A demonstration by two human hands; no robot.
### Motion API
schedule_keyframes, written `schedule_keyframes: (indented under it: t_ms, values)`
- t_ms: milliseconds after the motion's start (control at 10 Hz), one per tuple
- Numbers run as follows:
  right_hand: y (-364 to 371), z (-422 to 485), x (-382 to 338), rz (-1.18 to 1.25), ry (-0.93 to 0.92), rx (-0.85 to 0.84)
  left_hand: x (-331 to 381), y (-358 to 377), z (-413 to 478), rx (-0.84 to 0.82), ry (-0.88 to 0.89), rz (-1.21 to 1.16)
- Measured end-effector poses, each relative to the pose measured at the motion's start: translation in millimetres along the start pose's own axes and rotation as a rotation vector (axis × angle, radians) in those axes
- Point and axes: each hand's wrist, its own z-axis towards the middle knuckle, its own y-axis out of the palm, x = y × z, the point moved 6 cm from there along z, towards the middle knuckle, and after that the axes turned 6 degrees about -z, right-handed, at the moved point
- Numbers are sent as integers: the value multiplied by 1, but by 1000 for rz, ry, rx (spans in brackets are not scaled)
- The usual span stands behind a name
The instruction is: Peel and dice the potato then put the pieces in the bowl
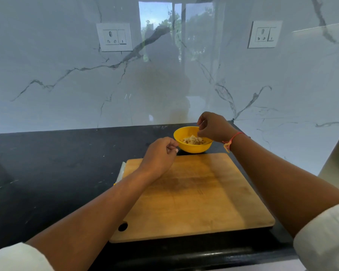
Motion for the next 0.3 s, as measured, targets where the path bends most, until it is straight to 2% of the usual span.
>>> schedule_keyframes:
  t_ms: [100, 200, 300]
  values:
    - [-16, -10, -10, 76, -18, 135, -3, -6, -2, 20, 33, 40]
    - [-16, -38, -26, 133, -65, 195, -3, -13, -11, 42, 89, 118]
    - [4, -103, -53, -60, -215, 161, 1, -12, -34, -88, 158, 402]
